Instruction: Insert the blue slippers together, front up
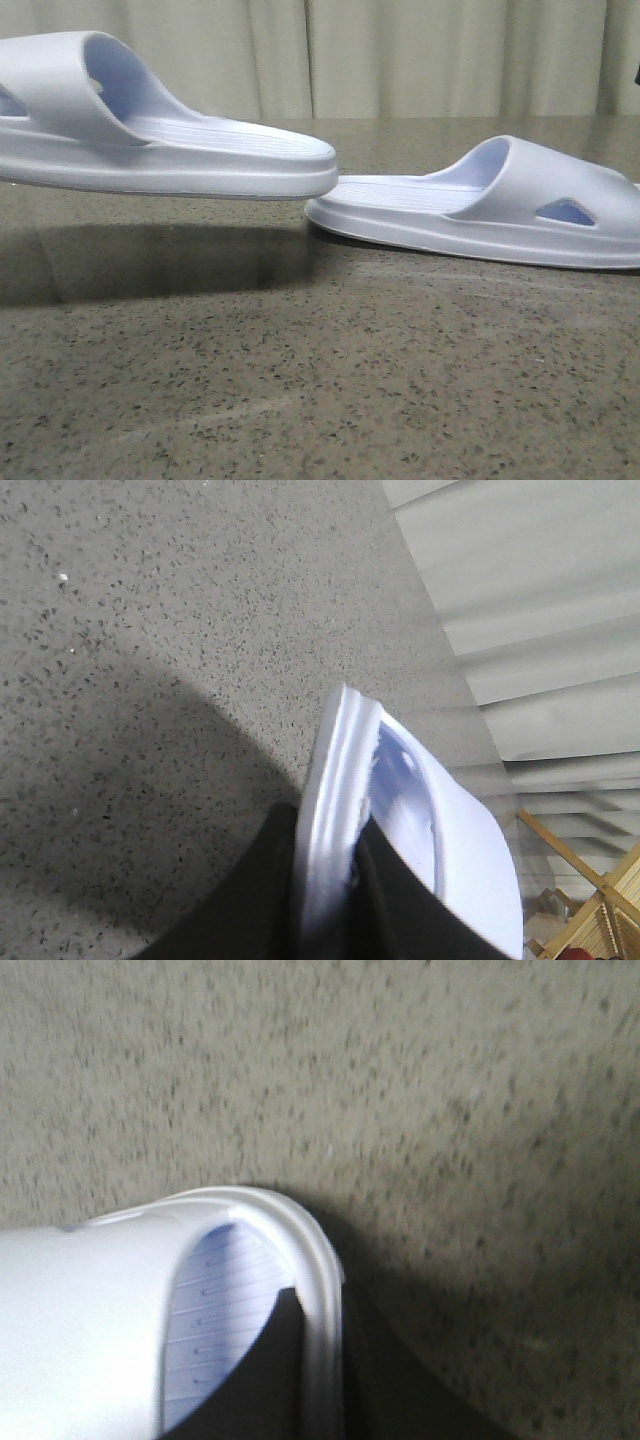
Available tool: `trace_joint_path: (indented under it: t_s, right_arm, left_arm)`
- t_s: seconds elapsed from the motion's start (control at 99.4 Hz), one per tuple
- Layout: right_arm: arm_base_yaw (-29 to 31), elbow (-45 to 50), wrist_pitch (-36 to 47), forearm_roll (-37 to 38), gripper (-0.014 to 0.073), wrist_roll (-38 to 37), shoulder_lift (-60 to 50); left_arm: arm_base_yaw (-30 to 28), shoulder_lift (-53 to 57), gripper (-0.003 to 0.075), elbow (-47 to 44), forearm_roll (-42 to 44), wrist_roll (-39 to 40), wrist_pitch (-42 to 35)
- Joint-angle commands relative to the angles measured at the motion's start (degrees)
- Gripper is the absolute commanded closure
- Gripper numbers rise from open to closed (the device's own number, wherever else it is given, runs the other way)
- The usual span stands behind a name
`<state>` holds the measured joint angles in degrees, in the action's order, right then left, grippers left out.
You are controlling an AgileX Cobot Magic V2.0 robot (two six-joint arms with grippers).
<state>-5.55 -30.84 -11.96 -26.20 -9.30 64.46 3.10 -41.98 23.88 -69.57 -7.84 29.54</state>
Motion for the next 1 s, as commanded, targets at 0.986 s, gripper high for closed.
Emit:
trace_joint_path:
  t_s: [0.986]
  right_arm:
    - [0.1,-9.8,-12.2,-9.6,0.0701,0.8,-23.1]
  left_arm:
    - [0.1,0.3,0.0704,2.1,-6.1,-0.1,3.1]
